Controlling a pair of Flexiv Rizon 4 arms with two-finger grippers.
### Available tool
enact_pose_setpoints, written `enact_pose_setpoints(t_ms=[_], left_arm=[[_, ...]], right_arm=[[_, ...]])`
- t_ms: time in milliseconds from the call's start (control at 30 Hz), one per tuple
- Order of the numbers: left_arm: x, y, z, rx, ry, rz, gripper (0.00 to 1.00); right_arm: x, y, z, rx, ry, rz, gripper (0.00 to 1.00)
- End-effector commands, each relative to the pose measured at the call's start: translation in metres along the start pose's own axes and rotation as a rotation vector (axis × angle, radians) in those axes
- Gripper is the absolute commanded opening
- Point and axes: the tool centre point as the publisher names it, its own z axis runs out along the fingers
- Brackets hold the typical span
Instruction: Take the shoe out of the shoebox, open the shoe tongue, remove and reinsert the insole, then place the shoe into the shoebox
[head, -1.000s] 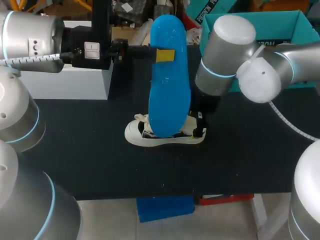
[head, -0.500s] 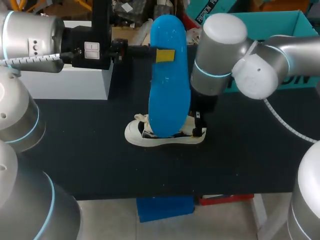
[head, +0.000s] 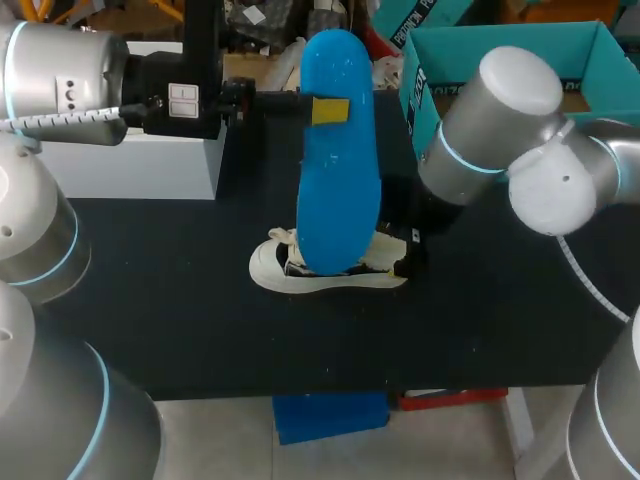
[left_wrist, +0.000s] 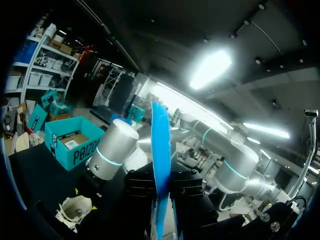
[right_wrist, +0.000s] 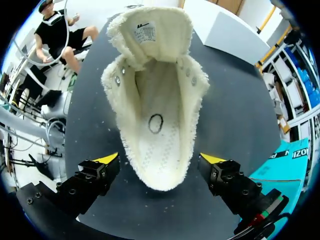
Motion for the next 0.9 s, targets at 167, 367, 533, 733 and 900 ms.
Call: enact_pose_setpoints(t_ms=[167,367,533,733,900], left_arm=[[0.000,-0.001,0.001,-0.004,-0.003,-0.002,0.00],[0.000,-0.001,0.001,-0.004,-0.003,-0.002,0.00],[0.000,-0.001,0.001,-0.004,-0.003,-0.002,0.00],[0.000,-0.001,0.001,-0.004,-0.003,-0.002,0.00],[0.000,-0.001,0.001,-0.004,-0.003,-0.002,0.00]], right_arm=[[-0.007,-0.008,0.008,-0.533,0.034,-0.043,1.00],[-0.011,-0.009,0.016,-0.703,0.038,-0.037,1.00],[-0.011,-0.011,0.020,-0.738,0.052,-0.025,1.00],[-0.011,-0.012,0.023,-0.748,0.081,-0.021,1.00],[-0.011,-0.015,0.024,-0.743,0.093,-0.012,1.00]])
